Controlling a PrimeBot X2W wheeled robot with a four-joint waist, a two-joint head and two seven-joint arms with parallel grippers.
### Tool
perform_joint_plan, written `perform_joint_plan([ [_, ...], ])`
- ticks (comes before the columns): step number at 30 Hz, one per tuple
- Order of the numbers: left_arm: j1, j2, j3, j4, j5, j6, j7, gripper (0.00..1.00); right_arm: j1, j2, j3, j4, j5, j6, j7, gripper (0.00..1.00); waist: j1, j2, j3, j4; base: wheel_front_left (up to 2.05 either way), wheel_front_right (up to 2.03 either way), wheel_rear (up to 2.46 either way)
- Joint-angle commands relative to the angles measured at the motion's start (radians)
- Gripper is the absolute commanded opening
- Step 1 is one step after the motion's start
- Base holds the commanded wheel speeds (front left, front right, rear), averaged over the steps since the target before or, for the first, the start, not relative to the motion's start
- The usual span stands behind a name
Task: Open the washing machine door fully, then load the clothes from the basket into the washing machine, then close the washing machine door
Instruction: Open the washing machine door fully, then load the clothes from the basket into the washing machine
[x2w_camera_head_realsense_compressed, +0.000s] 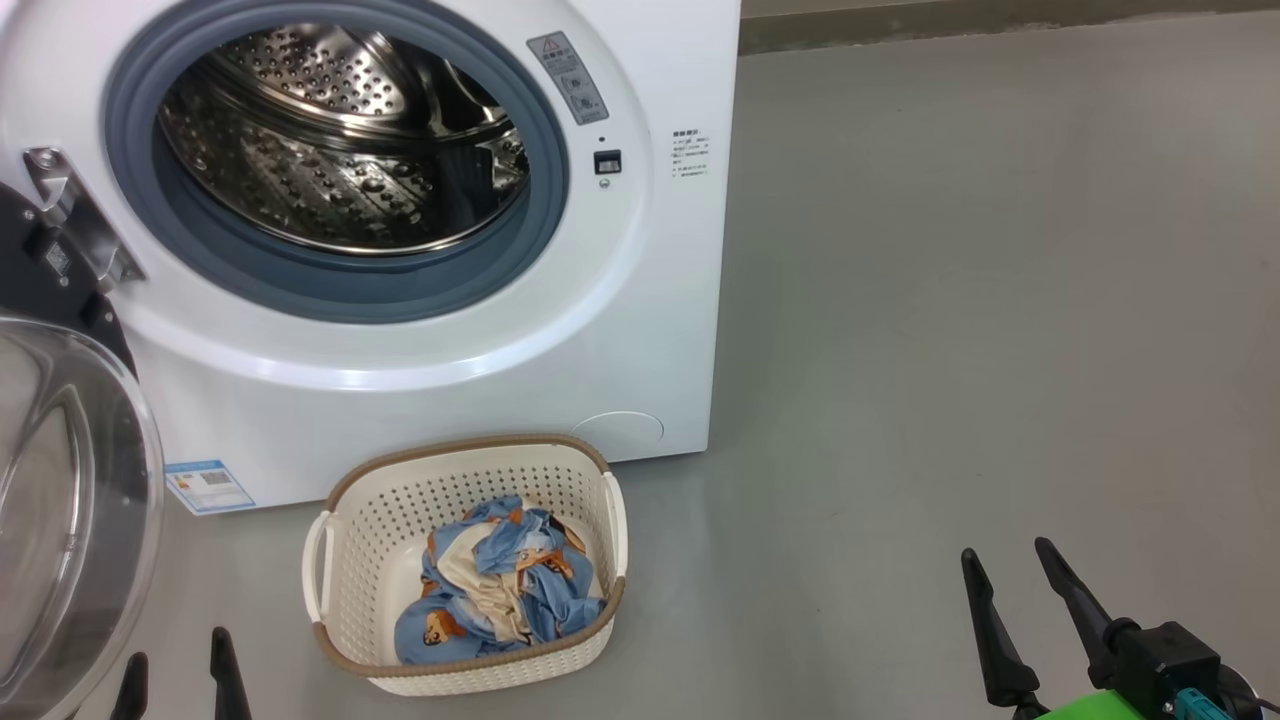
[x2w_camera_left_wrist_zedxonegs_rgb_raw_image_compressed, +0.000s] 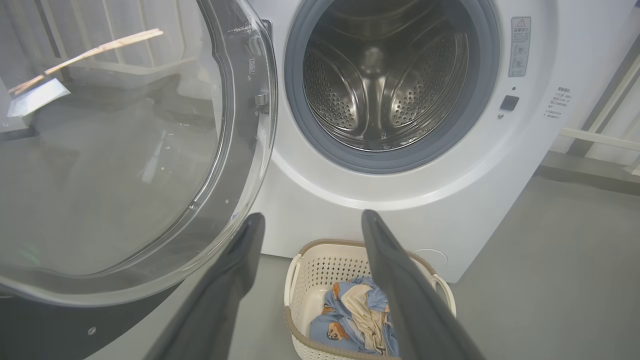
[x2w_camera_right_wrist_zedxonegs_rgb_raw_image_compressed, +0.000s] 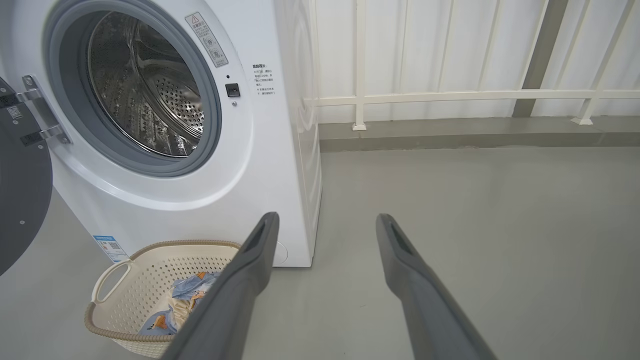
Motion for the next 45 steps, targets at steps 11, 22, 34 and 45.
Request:
perform_joint_plan([
  [11, -0.017, 0.011, 0.023, -0.018, 0.003, 0.021, -0.006, 1.0, -0.019, -0.004, 0.016, -0.028, -0.005, 0.002, -0.012, 1.0, 0.0, -0.0001, 0.002, 0.017, 0.0, 0.0, 0.0],
  [22, -0.021, 0.011, 0.02, -0.007, -0.008, 0.033, -0.006, 1.0, -0.023, -0.003, 0.016, -0.027, -0.005, 0.002, -0.012, 1.0, 0.0, -0.0001, 0.012, 0.035, 0.03, -0.03, 0.0],
  [34, -0.021, 0.011, 0.018, -0.008, -0.01, 0.042, -0.006, 1.0, -0.025, -0.003, 0.023, -0.023, 0.003, 0.002, -0.012, 1.0, 0.0, -0.0001, 0.013, 0.041, 0.99, -0.99, 0.0],
  [45, -0.034, 0.011, 0.017, -0.01, 0.013, 0.05, -0.006, 1.0, -0.032, -0.003, 0.023, -0.024, 0.013, 0.002, -0.012, 1.0, 0.0, -0.0001, 0.033, 0.041, 1.36, -1.36, 0.0],
])
